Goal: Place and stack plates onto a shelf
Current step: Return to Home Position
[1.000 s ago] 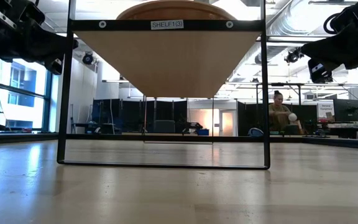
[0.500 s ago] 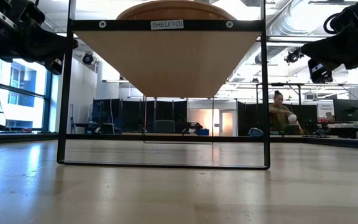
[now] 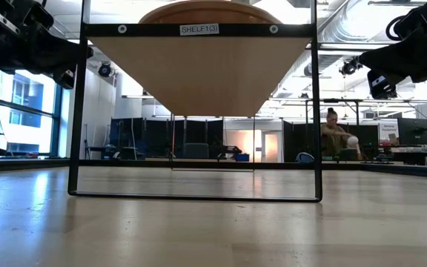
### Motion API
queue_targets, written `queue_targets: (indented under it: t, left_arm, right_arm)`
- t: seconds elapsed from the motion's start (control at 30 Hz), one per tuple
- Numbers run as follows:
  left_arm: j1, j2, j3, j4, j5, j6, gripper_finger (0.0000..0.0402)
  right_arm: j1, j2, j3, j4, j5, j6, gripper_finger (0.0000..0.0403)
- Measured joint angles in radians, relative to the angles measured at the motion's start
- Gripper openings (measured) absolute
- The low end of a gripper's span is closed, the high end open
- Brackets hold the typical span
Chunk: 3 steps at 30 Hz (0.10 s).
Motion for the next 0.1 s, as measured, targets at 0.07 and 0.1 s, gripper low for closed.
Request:
queue_targets:
  t: [0.07,0.1]
  left_arm:
    - [0.0,0.0,0.0,0.0,0.0,0.0,0.0001]
    - [0.0,0.0,0.0,0.0,0.0,0.0,0.0001]
  right_arm:
    - [0.0,0.0,0.0,0.0,0.0,0.0,0.0]
    - [0.0,0.0,0.0,0.0,0.0,0.0,0.0]
